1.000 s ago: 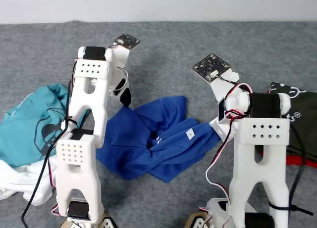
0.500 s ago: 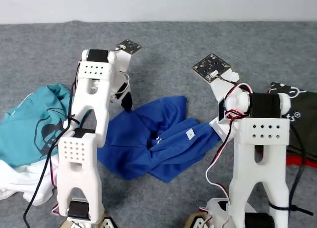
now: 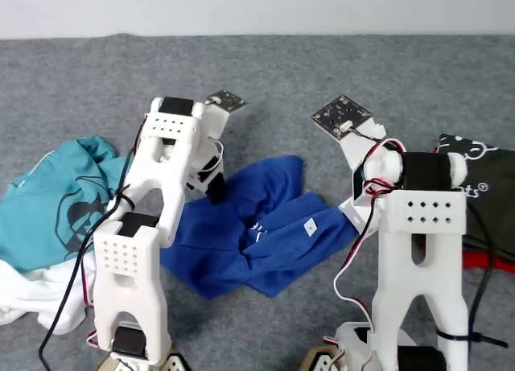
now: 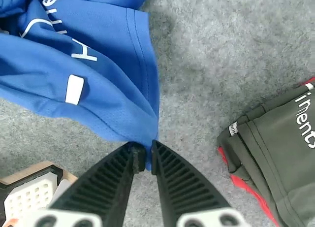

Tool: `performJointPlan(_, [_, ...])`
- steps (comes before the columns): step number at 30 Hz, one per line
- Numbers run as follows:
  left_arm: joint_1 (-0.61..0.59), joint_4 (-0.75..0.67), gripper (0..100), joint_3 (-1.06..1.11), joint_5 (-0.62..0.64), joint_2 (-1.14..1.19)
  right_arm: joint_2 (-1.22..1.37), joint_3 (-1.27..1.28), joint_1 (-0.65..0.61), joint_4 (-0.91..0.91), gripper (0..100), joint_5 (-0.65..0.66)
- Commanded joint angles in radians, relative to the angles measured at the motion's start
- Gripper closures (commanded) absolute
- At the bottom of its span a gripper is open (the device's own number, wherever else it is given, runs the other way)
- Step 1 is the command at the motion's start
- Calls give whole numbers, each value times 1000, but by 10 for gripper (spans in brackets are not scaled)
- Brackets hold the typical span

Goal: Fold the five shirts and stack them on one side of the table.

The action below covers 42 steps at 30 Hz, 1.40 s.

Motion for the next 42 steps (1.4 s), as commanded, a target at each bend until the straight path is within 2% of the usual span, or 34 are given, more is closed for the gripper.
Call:
performJointPlan(1, [26, -11, 769, 4, -12, -69, -38, -11, -2, 36, 988, -11])
performJointPlan(9, [81, 97, 771, -61, -12, -74, -38, -11, -2, 36, 988, -9])
performJointPlan(16, [101, 74, 773, -16, -15, -21, -35, -11, -2, 22, 988, -11])
performJointPlan(21, [132, 74, 837, -21, -31, 80, -30, -11, -2, 22, 988, -11])
performJointPlan(28, [140, 81, 908, -93, -35, 87, -30, -11, -2, 18, 988, -8])
performJointPlan(33, [138, 140, 995, -174, -35, 48, -30, -11, -2, 5, 988, -8])
performJointPlan(38, [94, 140, 994, -177, -34, -78, -30, -12, -2, -7, 988, -8])
performJointPlan(42, [14, 140, 994, -176, -34, -199, -38, -12, 12, -27, 988, -6])
